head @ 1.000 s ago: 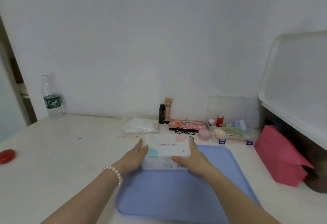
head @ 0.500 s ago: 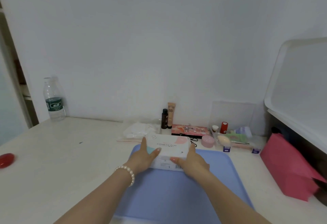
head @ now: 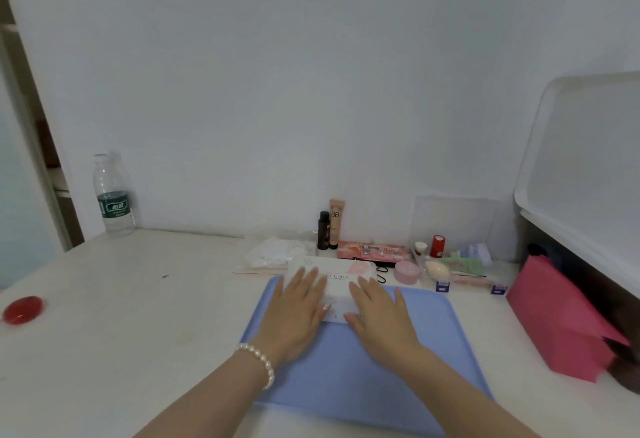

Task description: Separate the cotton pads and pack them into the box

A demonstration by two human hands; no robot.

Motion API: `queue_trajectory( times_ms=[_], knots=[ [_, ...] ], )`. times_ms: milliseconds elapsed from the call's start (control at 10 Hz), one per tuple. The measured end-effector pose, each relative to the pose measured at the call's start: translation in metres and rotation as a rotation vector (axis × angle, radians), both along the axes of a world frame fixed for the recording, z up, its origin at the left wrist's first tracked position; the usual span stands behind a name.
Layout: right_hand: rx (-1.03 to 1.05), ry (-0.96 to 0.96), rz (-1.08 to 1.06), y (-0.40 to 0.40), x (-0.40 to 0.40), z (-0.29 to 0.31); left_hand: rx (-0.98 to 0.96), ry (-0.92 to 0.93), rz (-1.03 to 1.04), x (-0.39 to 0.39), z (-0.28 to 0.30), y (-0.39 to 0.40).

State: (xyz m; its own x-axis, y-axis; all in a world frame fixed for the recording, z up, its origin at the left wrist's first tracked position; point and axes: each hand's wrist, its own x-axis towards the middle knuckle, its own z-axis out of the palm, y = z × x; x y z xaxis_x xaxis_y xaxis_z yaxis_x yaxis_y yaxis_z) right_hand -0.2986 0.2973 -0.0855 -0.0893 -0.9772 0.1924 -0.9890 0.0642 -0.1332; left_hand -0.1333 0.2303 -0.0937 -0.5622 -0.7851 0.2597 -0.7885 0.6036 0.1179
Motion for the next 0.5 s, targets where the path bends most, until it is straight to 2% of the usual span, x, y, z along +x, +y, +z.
queue_trajectory(
  times_ms=[200, 400, 500],
  knots=[
    [0.105, 0.024, 0.036, 0.007, -0.003, -0.001, 0.102, -0.095, -0.061, 0.001, -0.008, -0.001],
    [0.116, 0.012, 0.036, 0.010, -0.001, 0.000, 0.151, -0.076, -0.037, 0.001, -0.002, 0.003],
    [0.143, -0.161, 0.060, 0.009, -0.005, 0.007, 0.162, -0.065, -0.046, 0.000, 0.000, 0.002]
  ],
)
